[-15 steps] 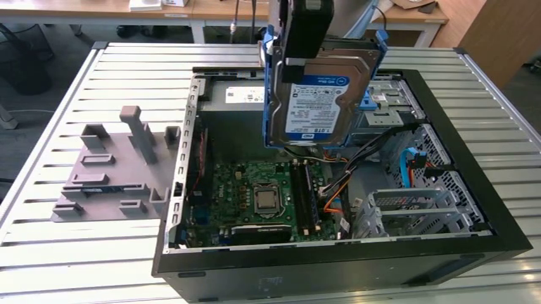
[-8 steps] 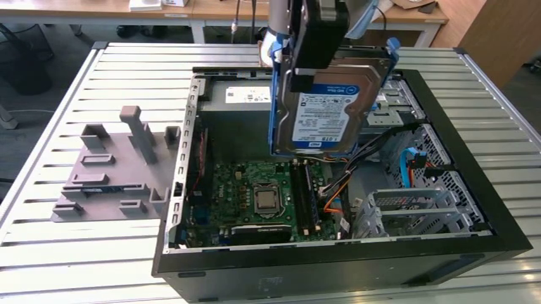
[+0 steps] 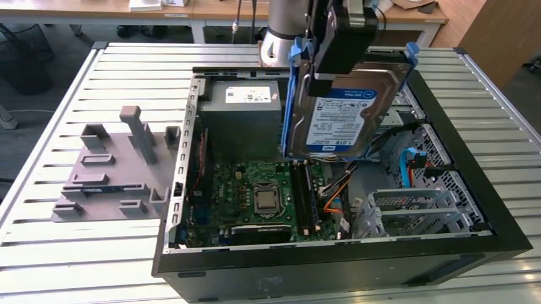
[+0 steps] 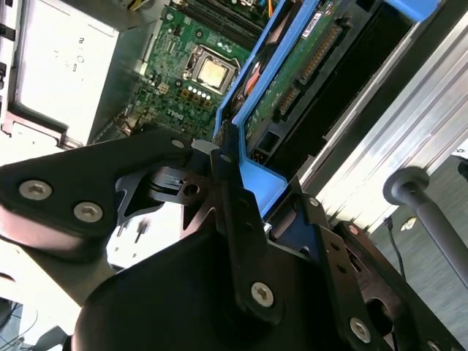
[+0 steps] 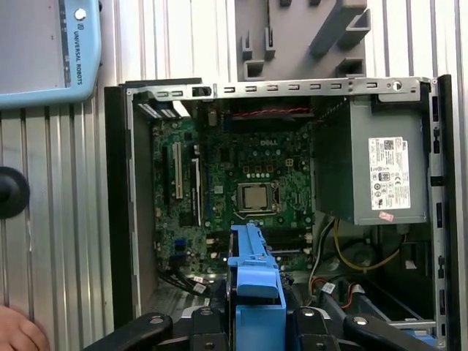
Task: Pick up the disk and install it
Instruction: 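Insert the disk into the insertion slot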
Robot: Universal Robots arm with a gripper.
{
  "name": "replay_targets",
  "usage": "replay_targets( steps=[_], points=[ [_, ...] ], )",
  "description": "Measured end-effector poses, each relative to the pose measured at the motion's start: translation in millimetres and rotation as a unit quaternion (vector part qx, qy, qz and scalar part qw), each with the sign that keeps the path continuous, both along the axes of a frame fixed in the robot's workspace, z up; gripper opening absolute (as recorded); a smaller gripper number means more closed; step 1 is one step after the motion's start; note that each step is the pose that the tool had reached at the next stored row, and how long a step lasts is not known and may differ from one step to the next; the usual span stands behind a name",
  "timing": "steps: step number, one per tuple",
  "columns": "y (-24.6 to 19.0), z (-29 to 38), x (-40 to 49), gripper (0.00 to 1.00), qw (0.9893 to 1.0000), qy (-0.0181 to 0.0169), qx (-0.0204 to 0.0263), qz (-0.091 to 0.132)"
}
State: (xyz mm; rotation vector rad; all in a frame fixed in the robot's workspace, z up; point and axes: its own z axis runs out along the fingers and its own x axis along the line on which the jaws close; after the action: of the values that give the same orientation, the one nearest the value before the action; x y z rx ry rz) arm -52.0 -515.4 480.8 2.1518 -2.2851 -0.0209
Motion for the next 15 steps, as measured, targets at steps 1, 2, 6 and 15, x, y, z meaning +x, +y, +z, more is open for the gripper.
replay_targets(
  steps=[1,2,6,15],
  points=[
    [-1.5,-0.2,0.5,0.36,1.0000,0.0000,0.0000,0.000],
    [-3.2,-0.5,1.0,0.36,1.0000,0.0000,0.0001,0.000],
    [-10.6,-1.3,2.3,0.36,1.0000,0.0000,0.0000,0.000],
    [-24.7,-2.8,8.1,0.36,1.0000,0.0000,-0.0001,0.000]
  ],
)
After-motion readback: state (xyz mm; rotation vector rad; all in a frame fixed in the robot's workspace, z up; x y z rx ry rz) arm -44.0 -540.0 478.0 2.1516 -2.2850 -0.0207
